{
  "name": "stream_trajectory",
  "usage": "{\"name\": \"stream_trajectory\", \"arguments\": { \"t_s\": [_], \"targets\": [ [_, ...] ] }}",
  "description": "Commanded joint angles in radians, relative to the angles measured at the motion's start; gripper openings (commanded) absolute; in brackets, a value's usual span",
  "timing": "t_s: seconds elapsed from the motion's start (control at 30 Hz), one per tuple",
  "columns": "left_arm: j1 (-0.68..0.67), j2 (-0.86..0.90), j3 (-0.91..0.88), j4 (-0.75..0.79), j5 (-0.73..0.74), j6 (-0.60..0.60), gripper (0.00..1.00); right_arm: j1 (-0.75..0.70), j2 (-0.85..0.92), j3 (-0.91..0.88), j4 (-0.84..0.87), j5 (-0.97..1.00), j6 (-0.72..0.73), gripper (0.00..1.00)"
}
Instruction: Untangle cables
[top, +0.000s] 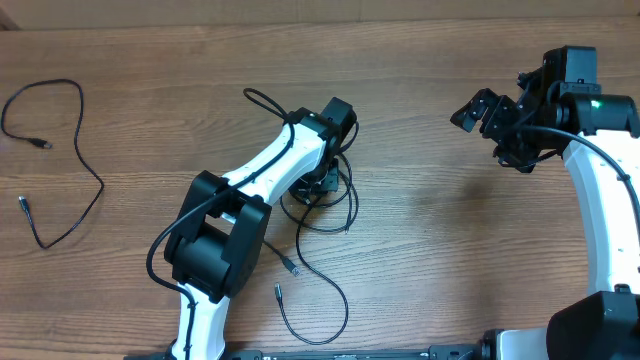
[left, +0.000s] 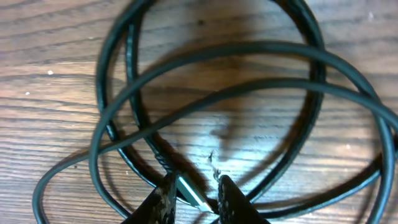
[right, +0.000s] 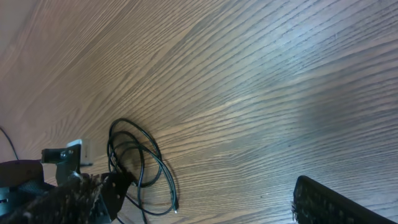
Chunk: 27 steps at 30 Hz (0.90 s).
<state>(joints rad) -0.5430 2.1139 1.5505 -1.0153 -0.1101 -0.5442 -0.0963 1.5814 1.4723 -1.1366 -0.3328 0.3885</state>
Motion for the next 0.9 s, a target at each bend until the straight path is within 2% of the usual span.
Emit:
{"name": "stream_trajectory", "arguments": {
  "t_s": [0.0, 0.2, 0.33, 0.43, 0.57, 0.7, 0.8, 0.87],
  "targets": [
    [0.019, 0.011, -0.013, 0.004, -0.031, -0.095, 0.23, 0.0, -0.003, -0.001, 0.006, 0.007, 0.003, 1.0],
    [0.028, 0.012, -0.043, 0.005, -0.031, -0.168, 0.21, 0.0, -0.003, -0.001, 0.006, 0.007, 0.003, 1.0],
    [0.029, 0.012, -0.051, 0.0, -0.03, -0.254, 0.3, 0.0, -0.003, -0.001, 0.006, 0.007, 0.003, 1.0],
    [0.029, 0.012, -0.072, 0.025, -0.014, -0.323, 0.3, 0.0, -0.003, -0.001, 0.006, 0.007, 0.003, 1.0],
    [0.029, 0.012, -0.119, 0.085, 0.065, -0.328, 0.3, 0.0, -0.003, -0.001, 0.006, 0.007, 0.003, 1.0],
    [0.029, 0.012, -0.133, 0.103, 0.089, -0.369, 0.23, 0.0, -0.003, -0.001, 0.006, 0.007, 0.003, 1.0],
    [0.033, 0.012, -0.126, 0.114, 0.095, -0.369, 0.04, 0.0, -0.003, -0.001, 0.006, 0.007, 0.003, 1.0],
    [0.048, 0.012, -0.09, 0.086, 0.148, -0.35, 0.04, 0.0, -0.003, -0.001, 0.006, 0.007, 0.003, 1.0]
  ]
}}
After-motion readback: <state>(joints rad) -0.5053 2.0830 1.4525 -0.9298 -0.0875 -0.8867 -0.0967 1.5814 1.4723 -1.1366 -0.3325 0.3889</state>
